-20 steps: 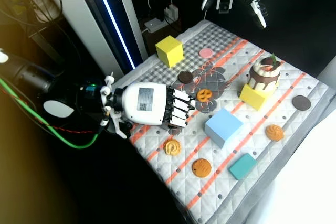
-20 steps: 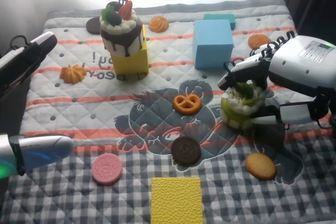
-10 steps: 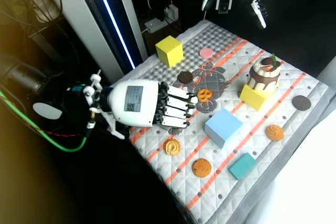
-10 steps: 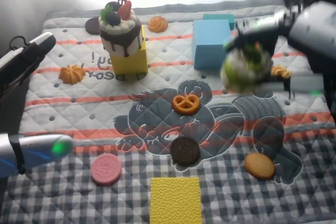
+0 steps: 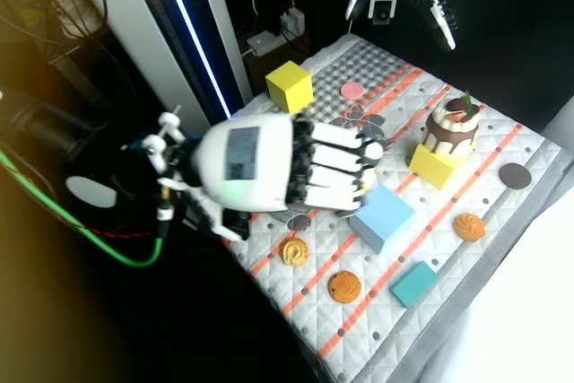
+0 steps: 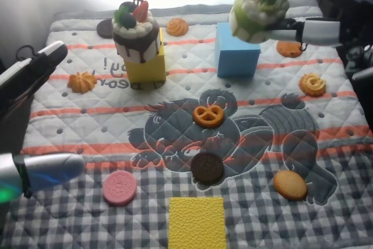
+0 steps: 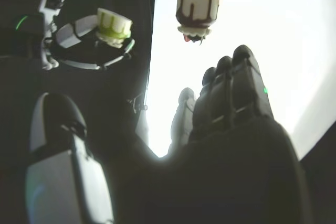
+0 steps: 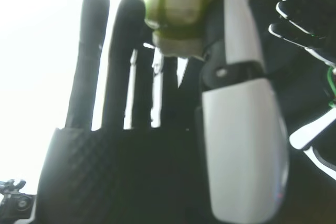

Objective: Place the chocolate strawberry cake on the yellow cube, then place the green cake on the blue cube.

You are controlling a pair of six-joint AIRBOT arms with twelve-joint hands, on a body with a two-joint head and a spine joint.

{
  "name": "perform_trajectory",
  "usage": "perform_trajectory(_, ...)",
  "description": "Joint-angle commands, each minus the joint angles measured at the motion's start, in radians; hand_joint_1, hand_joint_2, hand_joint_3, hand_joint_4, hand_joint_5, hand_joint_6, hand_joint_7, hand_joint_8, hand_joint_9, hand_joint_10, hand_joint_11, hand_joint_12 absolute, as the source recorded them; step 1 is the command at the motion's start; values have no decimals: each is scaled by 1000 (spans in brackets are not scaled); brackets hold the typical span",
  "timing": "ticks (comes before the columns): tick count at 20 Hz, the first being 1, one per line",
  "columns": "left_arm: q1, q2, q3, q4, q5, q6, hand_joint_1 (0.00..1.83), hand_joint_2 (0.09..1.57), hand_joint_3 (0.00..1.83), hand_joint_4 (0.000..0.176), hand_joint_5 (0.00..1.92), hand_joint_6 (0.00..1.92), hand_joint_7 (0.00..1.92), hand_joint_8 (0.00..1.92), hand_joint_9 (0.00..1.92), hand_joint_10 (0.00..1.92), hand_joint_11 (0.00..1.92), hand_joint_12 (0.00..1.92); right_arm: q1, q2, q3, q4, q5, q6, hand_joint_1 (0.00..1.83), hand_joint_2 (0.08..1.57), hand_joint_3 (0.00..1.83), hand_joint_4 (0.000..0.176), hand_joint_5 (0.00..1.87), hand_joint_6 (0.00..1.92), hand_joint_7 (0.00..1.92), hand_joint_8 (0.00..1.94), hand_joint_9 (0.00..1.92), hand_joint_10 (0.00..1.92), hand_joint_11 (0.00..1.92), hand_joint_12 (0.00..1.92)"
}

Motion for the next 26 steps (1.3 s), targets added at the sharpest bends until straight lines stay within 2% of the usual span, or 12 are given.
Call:
perform_trajectory(1, -7, 0, 6, 4, -120, -9, 735, 844, 0, 171, 0, 0, 0, 0, 0, 0, 0, 0, 21, -1, 1, 41, 101, -3, 1248, 1149, 0, 0, 1016, 984, 819, 1192, 608, 1129, 297, 1489)
perform_trajectory(4, -7, -2, 7, 4, -116, -10, 739, 842, 0, 173, 0, 0, 0, 0, 0, 0, 0, 0, 75, -28, 36, 41, 36, -33, 1235, 1138, 0, 0, 1041, 982, 824, 1129, 489, 795, 5, 1457)
perform_trajectory(5, -7, -2, 7, 4, -115, -10, 728, 840, 0, 175, 0, 0, 0, 0, 0, 0, 0, 0, 82, -35, 44, 41, 25, -33, 1329, 1138, 0, 0, 1001, 1014, 941, 1021, 677, 1226, 122, 1447)
perform_trajectory(7, -7, -3, 8, 4, -114, -12, 732, 851, 3, 176, 0, 0, 0, 0, 0, 0, 0, 0, 97, -53, 64, 41, -2, -34, 1229, 1136, 1, 0, 1031, 949, 848, 1151, 641, 905, 173, 1459)
perform_trajectory(8, -7, -3, 8, 4, -114, -12, 741, 846, 1, 176, 0, 0, 0, 0, 0, 0, 0, 0, 97, -53, 64, 41, -2, -34, 1333, 1126, 0, 0, 994, 959, 949, 1007, 792, 1204, 288, 1376)
perform_trajectory(9, -7, -4, 10, 4, -113, -13, 731, 845, 0, 176, 0, 0, 0, 0, 0, 0, 0, 0, 117, -77, 87, 41, -46, -47, 1366, 1115, 0, 0, 941, 1044, 1020, 937, 846, 1165, 63, 1126)
perform_trajectory(10, -7, -4, 10, 4, -113, -13, 729, 845, 0, 176, 0, 0, 0, 0, 0, 0, 0, 0, 117, -77, 87, 41, -46, -47, 1375, 1109, 0, 0, 917, 1071, 1039, 916, 890, 1127, 108, 1105)
perform_trajectory(11, -7, -4, 10, 4, -113, -13, 749, 849, 1, 176, 0, 0, 0, 0, 0, 0, 0, 0, 117, -77, 87, 41, -46, -47, 1375, 1108, 0, 0, 915, 1101, 1092, 894, 861, 1061, 21, 562)
perform_trajectory(12, -7, -6, 12, 5, -113, -14, 746, 848, 1, 176, 0, 0, 0, 0, 0, 0, 0, 0, 133, -103, 118, 41, -106, -64, 1378, 1099, 2, 0, 916, 1074, 1109, 850, 880, 1087, 158, 1103)
perform_trajectory(13, -7, -6, 12, 5, -113, -14, 740, 847, 0, 176, 0, 0, 0, 0, 0, 0, 0, 0, 133, -103, 118, 41, -106, -64, 1377, 1103, 0, 0, 908, 1097, 1094, 839, 890, 1106, 368, 1187)
perform_trajectory(17, -7, -8, 13, 5, -110, -15, 728, 843, 0, 176, 0, 0, 0, 0, 0, 0, 0, 0, 136, -114, 132, 41, -125, -64, 1380, 1101, 0, 0, 902, 1086, 1049, 805, 965, 1118, 765, 1155)
perform_trajectory(26, -7, -12, 14, 5, -115, -25, 713, 863, 7, 176, 0, 0, 0, 0, 0, 0, 0, 0, 103, -132, 115, 29, -193, -64, 1372, 1120, 0, 0, 949, 993, 963, 949, 872, 1273, 662, 1290)
